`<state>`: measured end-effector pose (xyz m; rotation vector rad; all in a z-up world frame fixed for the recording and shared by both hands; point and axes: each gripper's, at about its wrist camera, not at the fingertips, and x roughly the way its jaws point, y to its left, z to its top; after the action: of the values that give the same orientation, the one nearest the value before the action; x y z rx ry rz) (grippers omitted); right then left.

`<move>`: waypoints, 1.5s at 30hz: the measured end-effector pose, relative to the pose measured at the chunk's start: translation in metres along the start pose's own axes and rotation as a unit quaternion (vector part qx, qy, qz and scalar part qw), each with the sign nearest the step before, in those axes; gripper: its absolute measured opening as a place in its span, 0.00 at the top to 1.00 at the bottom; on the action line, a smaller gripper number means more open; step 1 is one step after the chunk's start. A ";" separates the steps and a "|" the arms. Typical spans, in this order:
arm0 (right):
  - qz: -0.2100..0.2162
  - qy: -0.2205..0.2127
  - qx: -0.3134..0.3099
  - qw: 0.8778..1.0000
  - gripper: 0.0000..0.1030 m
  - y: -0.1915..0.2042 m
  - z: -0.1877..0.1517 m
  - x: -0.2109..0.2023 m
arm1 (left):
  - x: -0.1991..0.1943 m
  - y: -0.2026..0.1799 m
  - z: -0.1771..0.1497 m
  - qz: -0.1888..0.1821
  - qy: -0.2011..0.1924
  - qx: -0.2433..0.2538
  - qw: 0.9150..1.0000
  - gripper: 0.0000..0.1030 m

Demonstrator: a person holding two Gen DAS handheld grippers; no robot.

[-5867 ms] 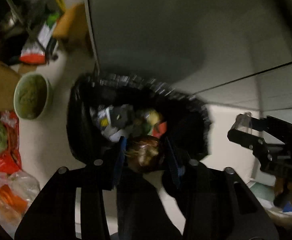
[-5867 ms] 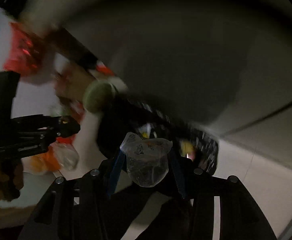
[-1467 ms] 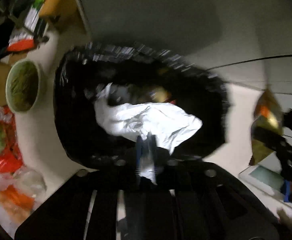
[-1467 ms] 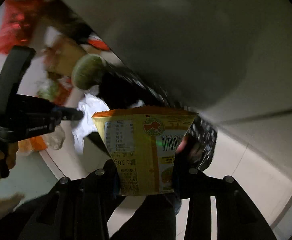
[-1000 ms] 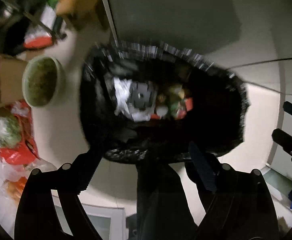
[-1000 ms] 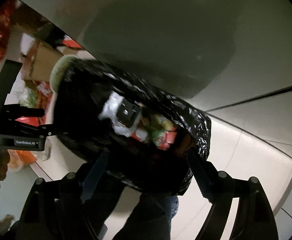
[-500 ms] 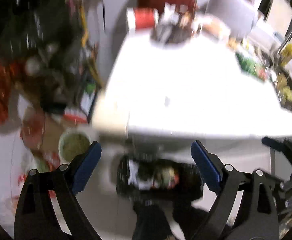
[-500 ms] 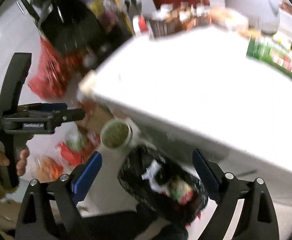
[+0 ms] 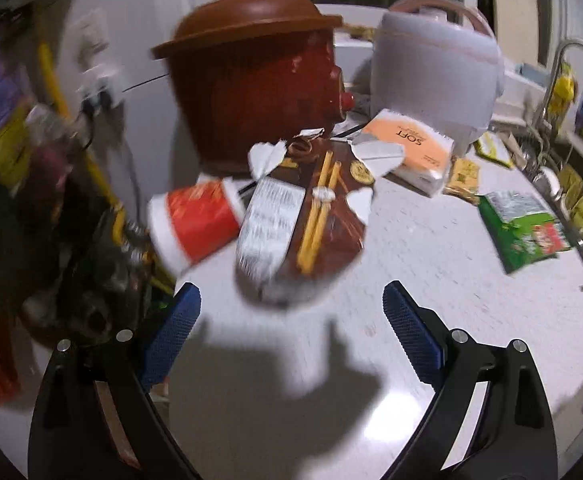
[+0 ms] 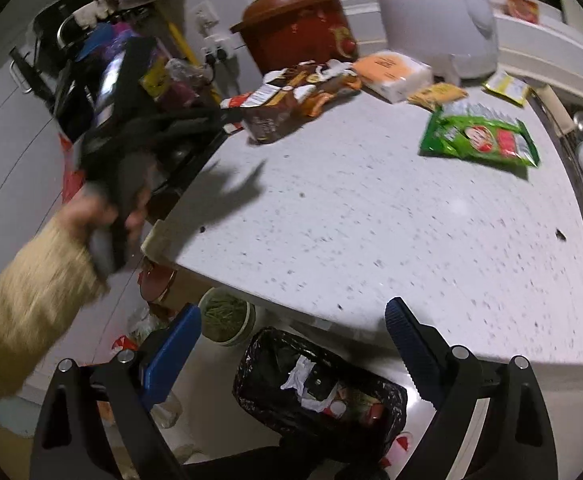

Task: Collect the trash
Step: 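Grasp the brown chocolate stick packet with the left tool, then drop the packet into the bag with the left tool while the right grasps the red paper cup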

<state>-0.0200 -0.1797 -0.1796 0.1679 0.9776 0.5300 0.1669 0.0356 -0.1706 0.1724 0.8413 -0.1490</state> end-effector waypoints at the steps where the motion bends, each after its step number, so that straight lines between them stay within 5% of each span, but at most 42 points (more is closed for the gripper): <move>1: -0.001 -0.001 0.004 1.000 0.11 -0.002 -0.002 -0.001 | 0.009 0.001 0.004 0.002 0.008 0.003 1.000 0.12; 8: -0.004 -0.003 0.036 0.999 0.11 -0.011 -0.009 -0.004 | 0.056 0.006 0.021 -0.006 0.038 0.008 0.999 0.12; 13: -0.011 0.000 0.052 0.999 0.11 -0.018 -0.014 -0.005 | 0.054 0.005 0.019 -0.045 0.020 -0.003 0.999 0.18; 20: -0.007 -0.006 0.041 0.999 0.11 -0.011 -0.009 -0.005 | -0.004 0.019 0.002 -0.110 -0.026 -0.059 0.992 0.18; 26: 0.002 -0.023 0.003 1.000 0.11 0.005 0.015 -0.004 | -0.081 0.048 -0.046 -0.165 -0.053 -0.119 0.978 0.18; 34: 0.014 -0.059 -0.112 0.992 0.11 0.047 0.106 0.038 | -0.194 0.088 -0.152 -0.167 -0.064 -0.208 0.962 0.18; 42: -0.022 -0.065 -0.129 0.989 0.07 0.126 0.232 0.185 | -0.239 0.135 -0.235 -0.117 -0.081 -0.307 0.941 0.18; 45: -0.060 -0.027 -0.125 0.990 0.07 0.142 0.257 0.241 | -0.220 0.148 -0.248 -0.136 -0.067 -0.324 0.934 0.44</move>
<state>0.2488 0.0877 -0.1634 -0.1000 0.8549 0.5296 -0.1284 0.2458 -0.1545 -0.5738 0.7366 -0.1336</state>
